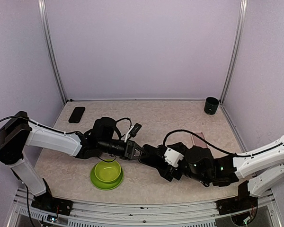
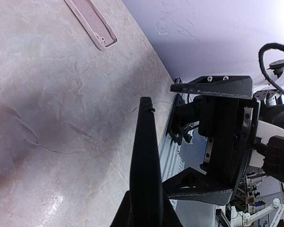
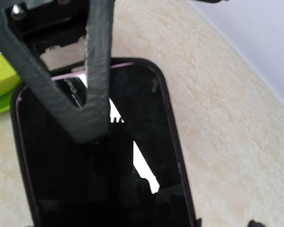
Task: Put the phone into the phone case
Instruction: Adjust the phone with the phone case.
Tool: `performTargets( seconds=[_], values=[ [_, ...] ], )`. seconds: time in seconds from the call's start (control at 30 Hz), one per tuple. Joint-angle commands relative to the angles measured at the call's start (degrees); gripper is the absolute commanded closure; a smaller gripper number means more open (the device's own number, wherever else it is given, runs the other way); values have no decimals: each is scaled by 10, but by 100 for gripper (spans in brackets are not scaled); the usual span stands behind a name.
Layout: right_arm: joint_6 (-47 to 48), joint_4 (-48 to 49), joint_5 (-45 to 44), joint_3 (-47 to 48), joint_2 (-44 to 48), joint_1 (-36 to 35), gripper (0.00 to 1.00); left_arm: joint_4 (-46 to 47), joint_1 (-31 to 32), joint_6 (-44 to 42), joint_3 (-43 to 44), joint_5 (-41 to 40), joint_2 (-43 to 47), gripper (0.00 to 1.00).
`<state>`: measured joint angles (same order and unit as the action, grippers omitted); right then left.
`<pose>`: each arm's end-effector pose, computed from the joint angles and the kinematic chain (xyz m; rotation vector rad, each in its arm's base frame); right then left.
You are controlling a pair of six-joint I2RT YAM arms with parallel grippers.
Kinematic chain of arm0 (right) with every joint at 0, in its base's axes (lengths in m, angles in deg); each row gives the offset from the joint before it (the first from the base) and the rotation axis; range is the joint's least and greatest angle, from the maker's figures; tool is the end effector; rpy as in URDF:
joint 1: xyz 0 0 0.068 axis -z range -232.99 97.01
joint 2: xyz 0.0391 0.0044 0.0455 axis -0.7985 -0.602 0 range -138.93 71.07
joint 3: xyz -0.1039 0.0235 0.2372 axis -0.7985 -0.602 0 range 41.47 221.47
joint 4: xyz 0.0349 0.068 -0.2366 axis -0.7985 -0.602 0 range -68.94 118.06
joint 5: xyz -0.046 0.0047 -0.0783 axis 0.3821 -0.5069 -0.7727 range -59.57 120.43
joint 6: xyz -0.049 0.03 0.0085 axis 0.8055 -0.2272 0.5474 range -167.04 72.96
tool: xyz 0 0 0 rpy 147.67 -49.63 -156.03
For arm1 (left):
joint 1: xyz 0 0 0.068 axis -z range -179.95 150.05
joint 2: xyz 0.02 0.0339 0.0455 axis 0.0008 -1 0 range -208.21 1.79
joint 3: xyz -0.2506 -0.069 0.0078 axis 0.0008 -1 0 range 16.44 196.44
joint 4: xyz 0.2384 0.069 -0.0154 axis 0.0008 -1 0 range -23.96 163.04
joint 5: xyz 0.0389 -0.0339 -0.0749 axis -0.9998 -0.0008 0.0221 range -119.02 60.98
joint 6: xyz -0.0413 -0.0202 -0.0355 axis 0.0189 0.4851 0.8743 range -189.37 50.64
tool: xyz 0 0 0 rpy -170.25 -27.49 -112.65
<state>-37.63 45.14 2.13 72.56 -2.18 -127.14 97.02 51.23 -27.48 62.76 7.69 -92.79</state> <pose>0.0899 0.2445 0.1960 -1.0588 1.6511 0.2473 0.1916 -0.2779 0.1867 0.6702 2.2278 -1.5857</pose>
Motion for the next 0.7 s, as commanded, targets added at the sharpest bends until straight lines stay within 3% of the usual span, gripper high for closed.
performTargets(
  seconds=[0.0,0.37,0.67],
  values=[
    [-11,-8,20,5,0,2,4,28,2,-17,13,16,12,100],
    [-48,-58,46,50,-79,12,0,-1,1,-36,26,16,26,100],
    [-41,-45,46,44,-79,27,2,3,1,-33,20,16,27,100]
  ],
)
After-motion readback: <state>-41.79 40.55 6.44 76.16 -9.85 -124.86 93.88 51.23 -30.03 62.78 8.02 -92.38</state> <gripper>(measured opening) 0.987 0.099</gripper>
